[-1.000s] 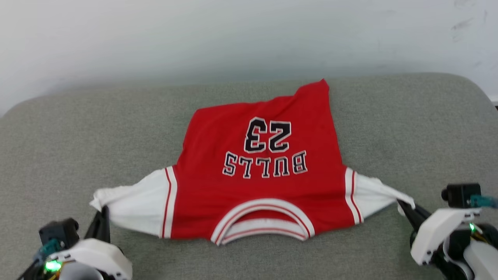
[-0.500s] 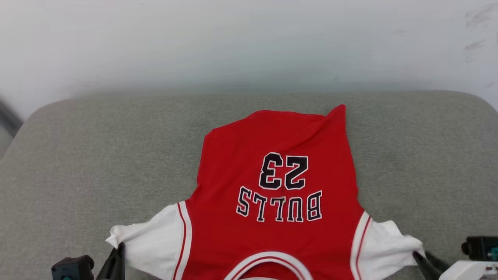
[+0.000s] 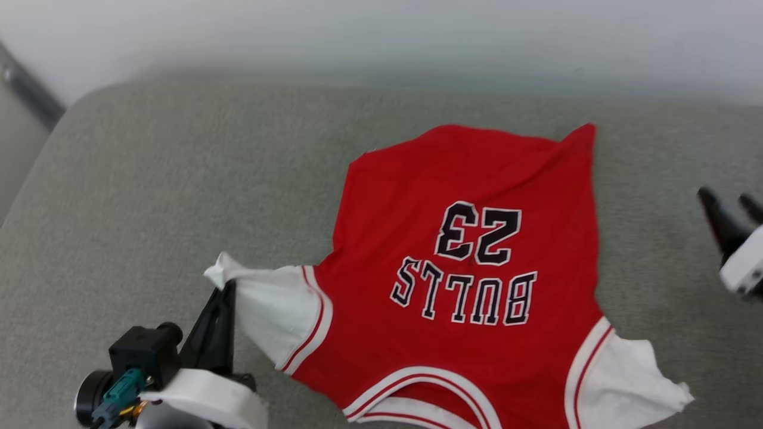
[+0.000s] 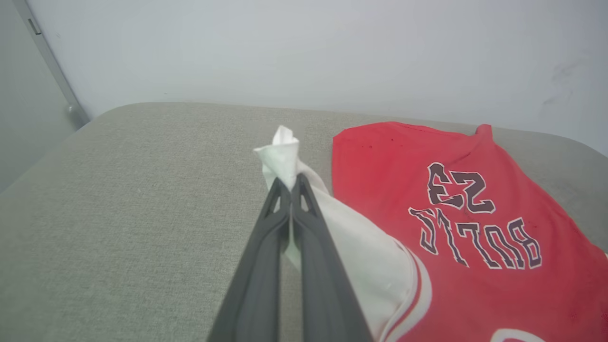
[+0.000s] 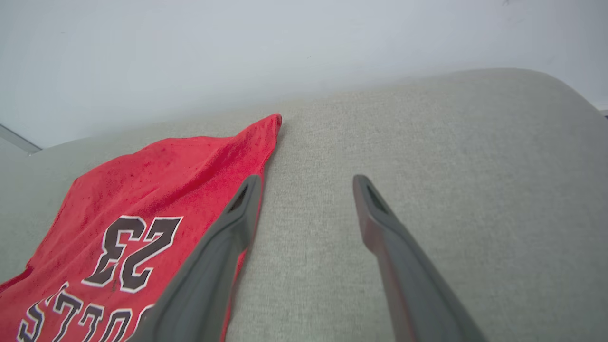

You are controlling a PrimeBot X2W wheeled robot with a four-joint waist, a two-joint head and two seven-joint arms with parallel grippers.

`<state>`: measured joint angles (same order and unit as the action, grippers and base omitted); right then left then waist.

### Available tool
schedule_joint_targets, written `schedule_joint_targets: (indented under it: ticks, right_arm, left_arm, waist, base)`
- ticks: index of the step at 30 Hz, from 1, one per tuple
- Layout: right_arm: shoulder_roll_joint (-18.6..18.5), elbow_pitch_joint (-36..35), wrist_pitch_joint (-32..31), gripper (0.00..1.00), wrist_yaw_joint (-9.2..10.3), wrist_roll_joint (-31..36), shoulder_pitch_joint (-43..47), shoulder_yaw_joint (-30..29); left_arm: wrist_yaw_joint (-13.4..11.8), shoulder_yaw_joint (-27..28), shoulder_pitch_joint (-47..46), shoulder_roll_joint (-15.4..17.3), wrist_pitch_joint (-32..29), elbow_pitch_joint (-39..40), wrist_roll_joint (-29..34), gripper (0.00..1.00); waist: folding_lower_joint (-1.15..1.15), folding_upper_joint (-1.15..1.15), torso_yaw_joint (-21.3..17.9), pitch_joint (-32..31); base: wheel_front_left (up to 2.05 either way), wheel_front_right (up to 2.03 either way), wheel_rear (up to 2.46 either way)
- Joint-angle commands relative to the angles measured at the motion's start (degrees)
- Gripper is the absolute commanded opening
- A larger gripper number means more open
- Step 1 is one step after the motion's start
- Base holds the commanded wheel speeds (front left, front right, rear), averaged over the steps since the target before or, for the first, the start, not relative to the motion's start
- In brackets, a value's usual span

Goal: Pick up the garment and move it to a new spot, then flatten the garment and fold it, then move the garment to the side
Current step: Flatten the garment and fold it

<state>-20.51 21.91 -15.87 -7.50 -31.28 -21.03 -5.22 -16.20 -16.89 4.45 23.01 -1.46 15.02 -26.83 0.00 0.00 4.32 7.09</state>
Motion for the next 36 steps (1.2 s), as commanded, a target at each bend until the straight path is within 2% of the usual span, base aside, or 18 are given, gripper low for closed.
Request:
schedule_joint_targets:
  ticks: [1,7,12,19,24,25,26,27,31,36]
  right_arm:
    - [-1.7,2.8,-2.2,1.00,0.02,0.3,-5.6,-0.3]
    - [-6.0,9.7,-11.5,1.00,0.02,2.1,-18.2,1.3]
    - [-7.8,13.6,-18.6,1.00,0.02,2.9,-25.8,2.3]
    - [-8.0,17.5,-25.1,1.00,0.02,3.3,-32.1,3.3]
    - [-6.1,21.9,-32.0,1.00,0.02,1.9,-30.8,4.1]
    - [-5.7,23.0,-33.8,0.90,0.02,1.8,-30.2,4.2]
    - [-5.7,23.0,-33.8,0.90,0.02,1.8,-30.2,4.2]
    - [-5.2,24.5,-35.9,0.00,0.02,1.7,-29.4,3.7]
    - [-5.2,24.1,-36.3,0.00,0.02,2.4,-29.6,3.6]
    - [-8.8,17.8,-35.4,0.00,0.03,4.2,-29.9,6.3]
  left_arm:
    - [0.5,-0.8,-2.5,-0.7,0.9,0.6,0.9,0.00]
    - [2.4,-3.9,-8.6,-3.3,3.9,0.8,2.5,0.00]
    - [3.7,-5.7,-12.0,-5.3,6.1,-0.2,3.0,0.00]
    - [5.2,-7.2,-15.4,-7.1,8.3,-1.6,3.2,0.00]
    - [5.7,-7.6,-16.7,-8.1,9.2,-3.4,2.6,0.00]
    - [5.9,-7.6,-16.9,-8.2,9.3,-3.8,2.5,0.00]
    - [5.9,-7.6,-16.9,-8.2,9.3,-3.8,2.5,0.00]
    - [5.7,-7.6,-16.9,-8.1,9.3,-4.7,2.6,0.00]
    - [5.7,-7.5,-16.8,-8.1,9.5,-5.7,2.3,0.00]
    - [5.0,-6.5,-14.6,-6.7,8.6,-7.4,1.3,0.00]
  waist:
    - [0.00,0.00,4.1,5.2]
    - [0.00,0.00,9.1,12.0]
    - [0.00,0.00,12.1,16.6]
    - [0.00,0.00,14.3,21.1]
    - [0.00,0.00,14.7,22.1]
    - [0.00,0.00,14.7,22.1]
    - [0.00,0.00,14.7,22.1]
    - [0.00,0.00,14.7,21.7]
    - [0.00,0.00,14.2,20.4]
    - [0.00,0.00,11.2,14.6]
  base:
    - [0.00,0.00,0.00]
    - [0.00,0.00,0.00]
    - [0.00,0.00,0.00]
    - [0.00,0.00,0.00]
    - [0.00,0.00,0.00]
    - [0.00,0.00,0.00]
    - [0.00,0.00,0.00]
    - [0.00,0.00,0.00]
    - [0.00,0.00,0.00]
    - [0.00,0.00,0.00]
